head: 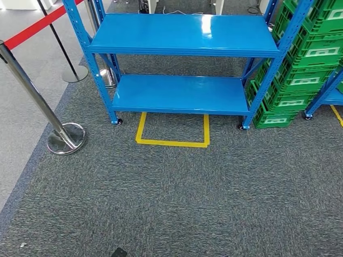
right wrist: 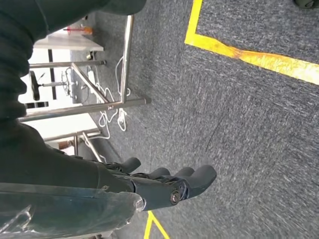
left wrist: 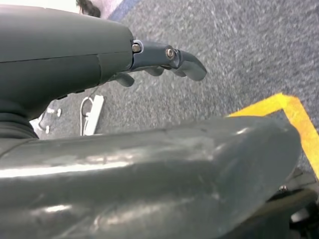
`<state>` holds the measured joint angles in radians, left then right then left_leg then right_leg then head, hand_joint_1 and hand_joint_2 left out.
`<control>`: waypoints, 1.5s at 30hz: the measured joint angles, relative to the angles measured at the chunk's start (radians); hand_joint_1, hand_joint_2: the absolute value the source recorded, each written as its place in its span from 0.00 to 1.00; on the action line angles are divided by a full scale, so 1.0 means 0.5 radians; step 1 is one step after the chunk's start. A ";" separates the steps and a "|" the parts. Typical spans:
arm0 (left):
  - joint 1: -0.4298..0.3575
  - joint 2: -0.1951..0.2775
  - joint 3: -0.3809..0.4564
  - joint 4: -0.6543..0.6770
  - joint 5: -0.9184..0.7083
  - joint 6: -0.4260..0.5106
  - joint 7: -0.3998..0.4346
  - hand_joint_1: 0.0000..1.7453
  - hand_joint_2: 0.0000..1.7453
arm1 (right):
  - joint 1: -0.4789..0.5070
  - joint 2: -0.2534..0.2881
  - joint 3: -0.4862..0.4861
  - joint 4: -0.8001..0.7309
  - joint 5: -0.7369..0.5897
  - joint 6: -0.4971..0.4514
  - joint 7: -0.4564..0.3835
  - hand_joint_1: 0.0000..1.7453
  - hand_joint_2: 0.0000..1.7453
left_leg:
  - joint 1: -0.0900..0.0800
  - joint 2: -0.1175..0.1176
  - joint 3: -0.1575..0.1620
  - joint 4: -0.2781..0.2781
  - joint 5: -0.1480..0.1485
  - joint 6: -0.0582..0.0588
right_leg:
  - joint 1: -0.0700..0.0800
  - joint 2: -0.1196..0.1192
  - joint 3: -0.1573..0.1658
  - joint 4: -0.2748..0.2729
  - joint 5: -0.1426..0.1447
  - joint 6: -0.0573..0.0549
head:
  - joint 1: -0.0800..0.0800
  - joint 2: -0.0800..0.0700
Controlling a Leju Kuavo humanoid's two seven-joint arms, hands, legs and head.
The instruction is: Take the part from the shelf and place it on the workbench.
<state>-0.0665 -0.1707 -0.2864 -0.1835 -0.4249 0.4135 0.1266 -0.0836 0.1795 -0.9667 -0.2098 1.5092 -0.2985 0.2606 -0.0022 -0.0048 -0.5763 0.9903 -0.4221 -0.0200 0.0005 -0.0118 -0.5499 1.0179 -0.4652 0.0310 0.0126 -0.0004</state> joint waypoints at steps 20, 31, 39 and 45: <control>0.000 -0.029 0.101 0.000 0.067 0.037 0.015 0.00 0.00 | -0.011 0.000 -0.056 0.000 -0.191 -0.057 -0.098 0.00 1.00 | 0.000 0.000 0.000 0.000 0.000 0.000 | 0.000 0.000 0.000 0.000 0.000 0.000 | 0.000 0.000; 0.000 -0.020 0.206 0.000 0.172 0.009 -0.015 0.00 0.00 | -0.023 0.000 -0.149 0.000 -0.295 0.154 -0.081 0.00 1.00 | 0.000 0.000 0.000 0.000 0.000 0.000 | 0.000 0.000 0.000 0.000 0.000 0.000 | 0.000 0.000; 0.005 -0.012 0.368 0.000 0.354 -0.127 -0.092 0.00 0.00 | -0.026 0.002 -0.204 0.000 -0.289 0.331 -0.173 0.00 1.00 | 0.000 0.000 0.000 0.000 0.000 0.000 | 0.000 0.001 0.000 0.000 0.000 0.000 | 0.000 0.000; 0.007 -0.005 0.410 0.000 0.368 -0.142 -0.113 0.00 0.00 | -0.027 0.002 -0.204 0.000 -0.267 0.306 -0.156 0.00 1.00 | 0.000 0.000 0.000 0.000 0.000 0.000 | 0.000 0.000 0.000 0.000 0.000 0.000 | -0.001 0.000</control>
<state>-0.0630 -0.1732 -0.0813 -0.1835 -0.2411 0.3426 0.0702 -0.0973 0.1804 -1.0685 -0.2098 1.3756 -0.1453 0.1826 -0.0022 -0.0048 -0.5763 0.9903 -0.4220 -0.0199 0.0006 -0.0115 -0.5498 1.0179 -0.4652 0.0310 0.0122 -0.0004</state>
